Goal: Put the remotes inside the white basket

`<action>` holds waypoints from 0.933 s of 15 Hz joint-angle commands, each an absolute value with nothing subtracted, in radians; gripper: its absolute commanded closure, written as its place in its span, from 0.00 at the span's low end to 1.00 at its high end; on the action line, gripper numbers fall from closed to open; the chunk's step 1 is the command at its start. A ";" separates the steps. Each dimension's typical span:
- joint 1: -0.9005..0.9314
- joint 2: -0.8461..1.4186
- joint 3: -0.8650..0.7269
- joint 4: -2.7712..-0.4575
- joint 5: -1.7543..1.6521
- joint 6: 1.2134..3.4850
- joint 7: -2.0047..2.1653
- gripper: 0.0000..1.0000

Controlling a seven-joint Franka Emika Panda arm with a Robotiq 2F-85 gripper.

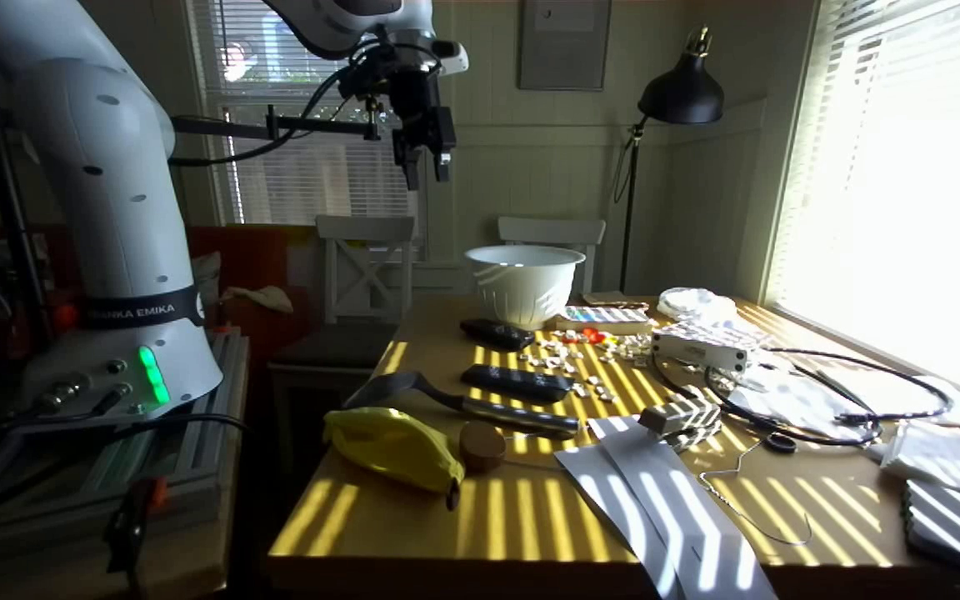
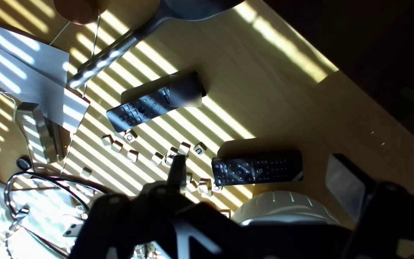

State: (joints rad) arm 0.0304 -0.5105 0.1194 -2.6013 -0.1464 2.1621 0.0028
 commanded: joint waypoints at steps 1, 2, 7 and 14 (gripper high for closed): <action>0.013 -0.405 0.086 -2.590 -0.146 2.217 0.037 0.00; -0.002 -0.369 0.077 -2.589 -0.157 2.232 0.051 0.00; -0.120 -0.180 0.023 -2.571 -0.223 2.342 0.221 0.00; -0.226 0.062 -0.090 -2.554 -0.502 2.681 0.656 0.00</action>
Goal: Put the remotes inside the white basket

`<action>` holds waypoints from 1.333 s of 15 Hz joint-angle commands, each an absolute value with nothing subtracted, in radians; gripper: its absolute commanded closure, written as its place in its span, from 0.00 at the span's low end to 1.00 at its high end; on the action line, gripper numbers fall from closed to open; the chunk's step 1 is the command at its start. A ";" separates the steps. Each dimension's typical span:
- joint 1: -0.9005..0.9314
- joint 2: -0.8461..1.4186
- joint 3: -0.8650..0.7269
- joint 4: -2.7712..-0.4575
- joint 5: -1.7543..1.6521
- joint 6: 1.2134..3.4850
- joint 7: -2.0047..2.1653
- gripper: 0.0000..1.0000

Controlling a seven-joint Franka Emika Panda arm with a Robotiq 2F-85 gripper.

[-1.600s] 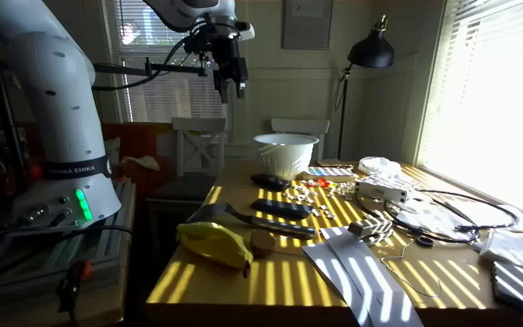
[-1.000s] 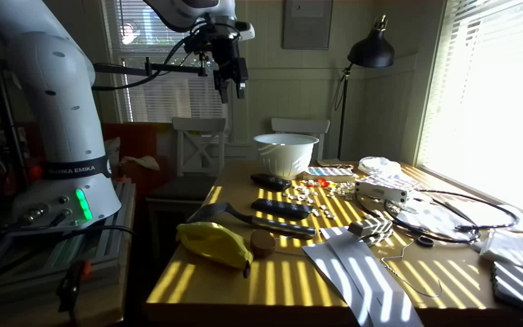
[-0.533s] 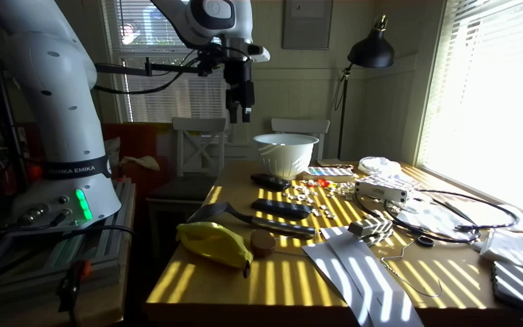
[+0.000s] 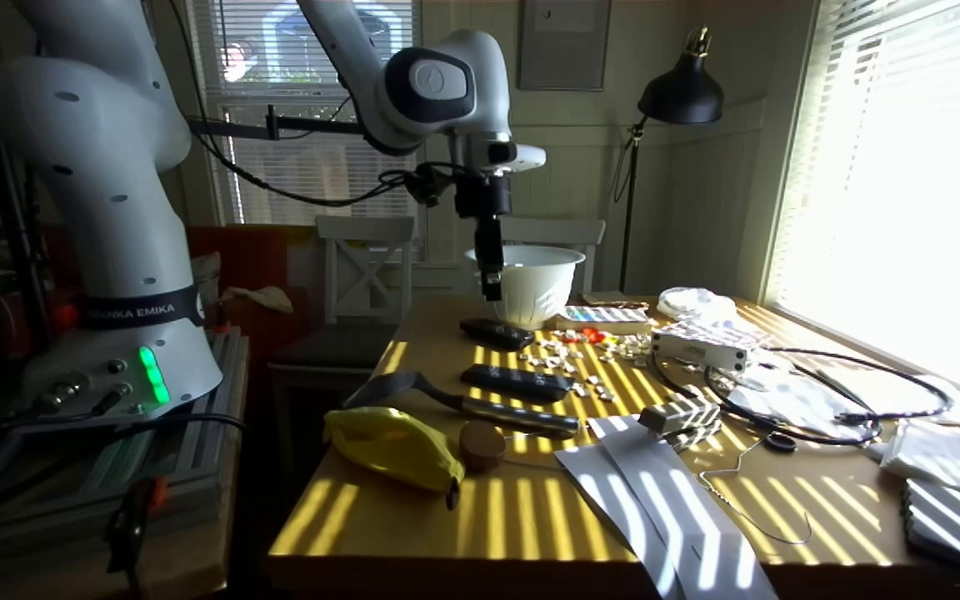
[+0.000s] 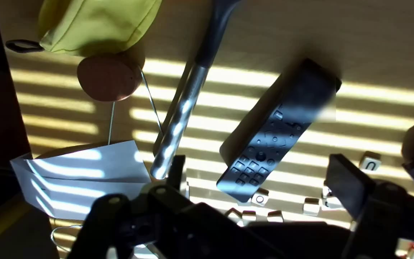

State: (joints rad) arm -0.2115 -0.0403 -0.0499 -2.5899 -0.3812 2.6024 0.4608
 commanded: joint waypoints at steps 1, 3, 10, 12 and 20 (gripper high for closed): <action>-0.219 0.094 -0.117 -2.541 -0.539 2.697 0.729 0.00; -0.184 0.150 -0.166 -2.517 -0.575 2.698 0.872 0.00; -0.019 0.304 -0.204 -2.393 -0.432 2.558 1.262 0.00; 0.007 0.343 -0.194 -2.356 -0.358 2.490 1.322 0.00; -0.034 0.349 -0.137 -2.349 -0.004 2.455 1.044 0.00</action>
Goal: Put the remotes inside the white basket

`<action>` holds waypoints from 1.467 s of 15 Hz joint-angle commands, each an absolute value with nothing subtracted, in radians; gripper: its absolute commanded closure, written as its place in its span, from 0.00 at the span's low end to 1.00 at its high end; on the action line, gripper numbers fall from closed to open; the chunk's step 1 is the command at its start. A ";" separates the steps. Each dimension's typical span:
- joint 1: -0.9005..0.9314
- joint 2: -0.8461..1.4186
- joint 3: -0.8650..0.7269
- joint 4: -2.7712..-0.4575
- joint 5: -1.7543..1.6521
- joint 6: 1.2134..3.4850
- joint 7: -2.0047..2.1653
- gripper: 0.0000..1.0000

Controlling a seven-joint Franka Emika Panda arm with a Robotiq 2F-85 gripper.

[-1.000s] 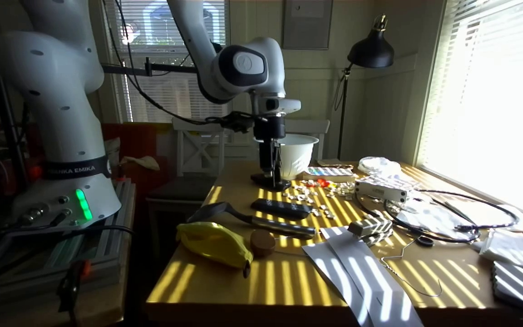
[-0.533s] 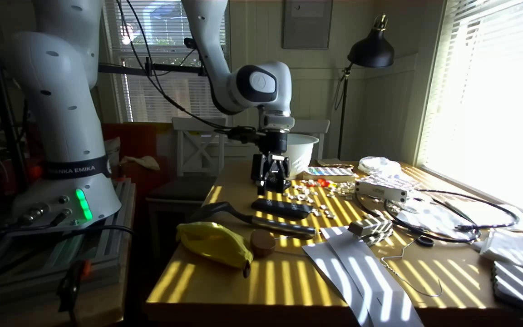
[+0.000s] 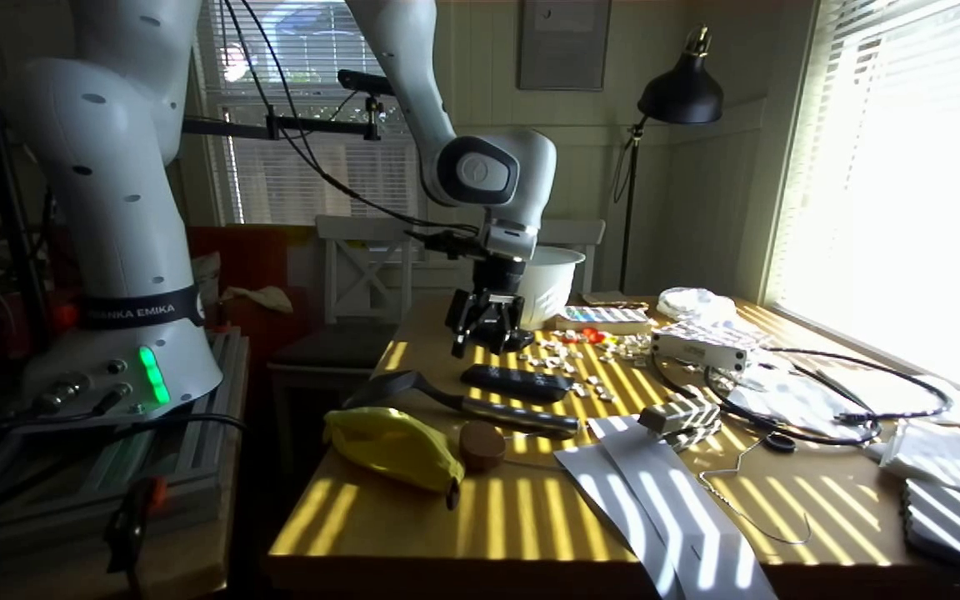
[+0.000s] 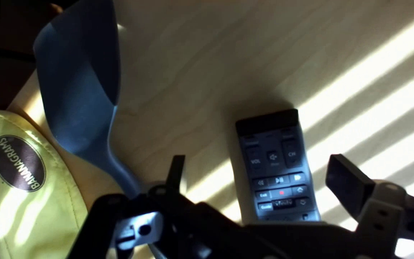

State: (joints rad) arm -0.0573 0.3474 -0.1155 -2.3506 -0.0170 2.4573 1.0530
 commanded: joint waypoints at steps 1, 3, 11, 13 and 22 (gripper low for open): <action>-0.032 0.350 -0.144 -2.349 -0.006 2.455 1.045 0.00; -0.025 0.352 -0.145 -2.350 -0.007 2.455 1.048 0.00; -0.016 0.312 -0.143 -2.417 -0.015 2.731 0.859 0.00; -0.022 0.301 -0.149 -2.443 -0.024 2.768 0.779 0.00; -0.014 0.314 -0.209 -2.488 0.005 2.831 0.650 0.00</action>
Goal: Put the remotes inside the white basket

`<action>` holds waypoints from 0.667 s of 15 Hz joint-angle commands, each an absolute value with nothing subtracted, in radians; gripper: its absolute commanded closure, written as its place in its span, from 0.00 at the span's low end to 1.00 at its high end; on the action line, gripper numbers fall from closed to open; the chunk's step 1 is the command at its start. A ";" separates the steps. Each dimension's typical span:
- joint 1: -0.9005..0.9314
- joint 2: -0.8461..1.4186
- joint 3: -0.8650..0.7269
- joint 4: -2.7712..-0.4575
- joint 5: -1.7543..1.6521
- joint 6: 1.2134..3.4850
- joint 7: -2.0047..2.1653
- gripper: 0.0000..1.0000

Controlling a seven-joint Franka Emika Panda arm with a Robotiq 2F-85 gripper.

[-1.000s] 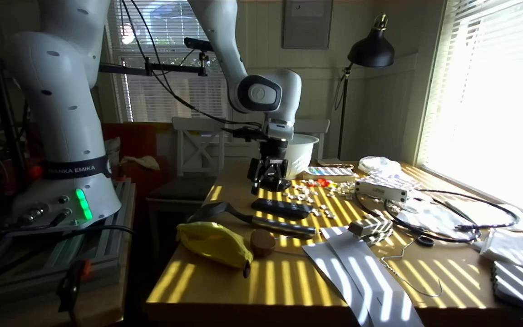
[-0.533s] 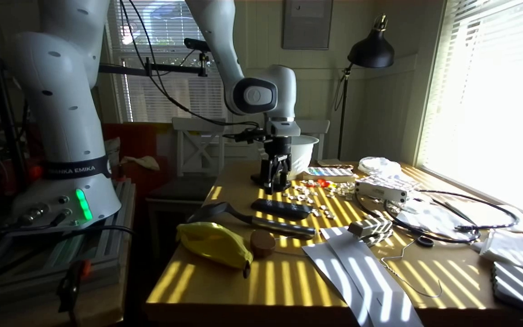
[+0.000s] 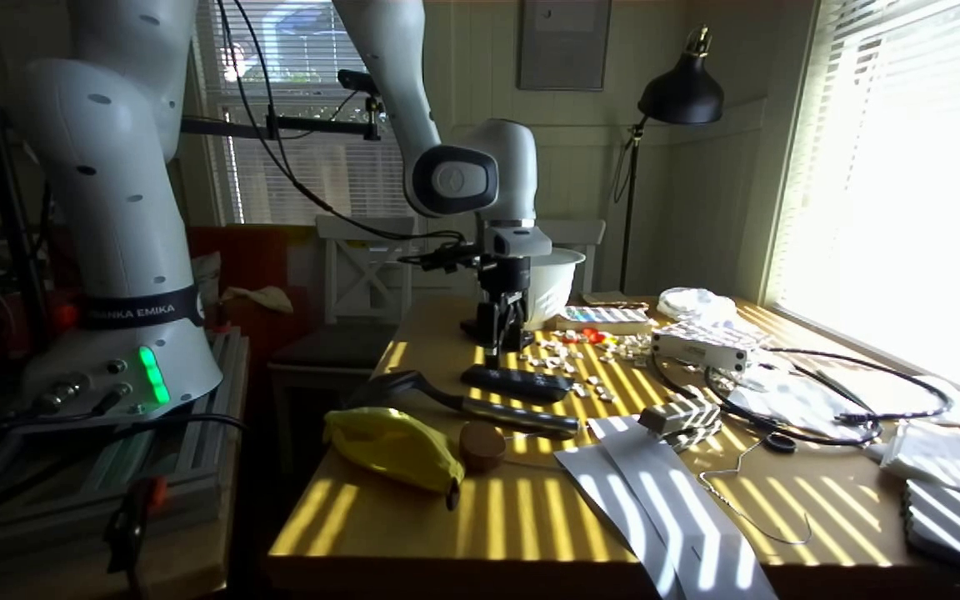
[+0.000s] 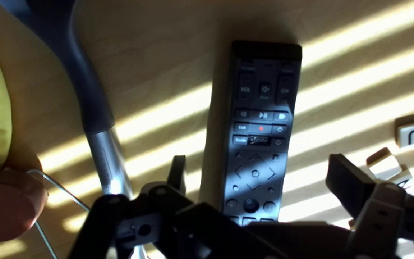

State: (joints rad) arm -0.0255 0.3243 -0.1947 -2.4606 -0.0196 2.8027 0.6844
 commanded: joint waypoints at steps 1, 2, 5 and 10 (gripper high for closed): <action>-0.013 0.322 -0.207 -2.483 0.010 2.832 0.648 0.00; -0.009 0.331 -0.209 -2.480 0.009 2.838 0.650 0.00; 0.004 0.355 -0.218 -2.469 0.002 2.847 0.663 0.00; 0.027 0.398 -0.238 -2.451 0.007 2.850 0.678 0.03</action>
